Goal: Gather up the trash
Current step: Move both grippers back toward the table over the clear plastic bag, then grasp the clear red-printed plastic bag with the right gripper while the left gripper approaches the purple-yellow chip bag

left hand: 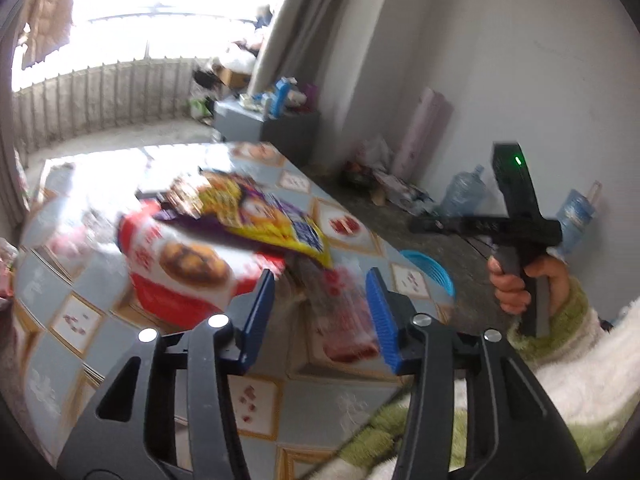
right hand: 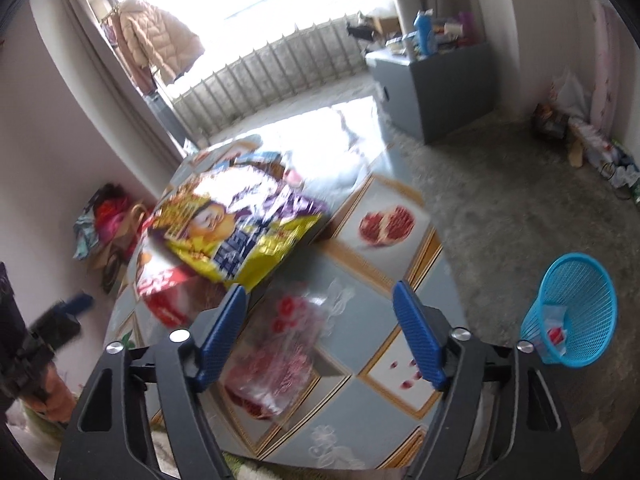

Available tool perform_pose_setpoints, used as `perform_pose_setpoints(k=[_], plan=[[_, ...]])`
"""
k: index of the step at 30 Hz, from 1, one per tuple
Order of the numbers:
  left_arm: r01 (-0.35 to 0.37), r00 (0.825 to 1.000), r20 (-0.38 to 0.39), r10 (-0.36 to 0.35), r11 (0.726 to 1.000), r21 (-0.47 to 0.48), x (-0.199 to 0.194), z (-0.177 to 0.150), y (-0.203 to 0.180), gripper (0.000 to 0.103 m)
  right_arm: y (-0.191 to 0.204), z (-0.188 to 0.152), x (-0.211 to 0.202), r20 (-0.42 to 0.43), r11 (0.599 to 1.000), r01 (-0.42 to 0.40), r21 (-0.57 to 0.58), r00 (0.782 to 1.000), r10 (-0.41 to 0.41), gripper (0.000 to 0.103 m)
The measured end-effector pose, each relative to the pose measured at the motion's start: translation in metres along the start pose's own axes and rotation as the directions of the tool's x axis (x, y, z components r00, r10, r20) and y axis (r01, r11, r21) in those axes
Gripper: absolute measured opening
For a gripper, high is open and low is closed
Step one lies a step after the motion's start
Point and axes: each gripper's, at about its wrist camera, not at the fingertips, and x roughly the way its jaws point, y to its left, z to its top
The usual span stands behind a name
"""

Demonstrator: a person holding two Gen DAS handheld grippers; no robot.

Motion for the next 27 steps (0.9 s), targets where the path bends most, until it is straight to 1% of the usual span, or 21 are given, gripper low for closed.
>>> perform_pose_setpoints(k=[2,3,4,5,7,10,14,19,21,27], plan=[[0.014,0.997,-0.070,-0.015,1.000,-0.017,0.021,-0.014,-0.003,0.027,0.002,-0.007,0.009,-0.043,1.000,-0.012,0.003,0.999,0.013,0.063],[0.020,0.995,-0.093,-0.022,0.999,-0.025,0.031,-0.017,-0.003,0.024,0.002,-0.009,0.014,-0.063,1.000,-0.016,0.006,0.998,0.017,0.058],[0.024,0.992,-0.123,-0.029,0.999,-0.039,0.044,-0.022,-0.002,0.018,0.001,-0.013,0.018,-0.087,1.000,-0.018,0.011,0.996,0.019,0.052],[0.018,0.989,-0.148,-0.025,0.999,-0.049,0.056,-0.026,-0.001,0.014,0.000,-0.017,0.025,-0.121,1.000,-0.021,0.019,0.992,0.023,0.049],[-0.009,0.979,-0.202,0.000,0.999,-0.042,0.081,-0.034,-0.001,0.009,-0.002,-0.025,0.033,-0.167,0.999,-0.027,0.032,0.985,0.032,0.039],[-0.014,0.968,-0.251,0.004,0.999,-0.036,0.105,-0.042,-0.003,0.004,-0.006,-0.037,0.044,-0.222,0.997,-0.038,0.061,0.974,0.051,0.032],[-0.008,0.956,-0.294,-0.003,0.999,-0.034,0.127,-0.046,-0.003,0.001,-0.013,-0.048,0.056,-0.266,0.993,-0.054,0.104,0.961,0.080,0.028],[-0.011,0.940,-0.340,0.011,1.000,0.001,0.145,-0.048,-0.016,0.000,-0.030,-0.052,0.058,-0.271,0.986,-0.053,0.160,0.958,0.095,0.028],[-0.009,0.939,-0.343,0.012,1.000,0.009,0.152,-0.047,-0.021,0.000,-0.038,-0.053,0.058,-0.267,0.981,-0.057,0.188,0.958,0.107,0.028],[0.016,0.937,-0.350,0.003,0.999,0.049,0.166,-0.040,-0.034,0.000,-0.059,-0.052,0.055,-0.236,0.956,-0.104,0.276,0.956,0.172,0.028]])
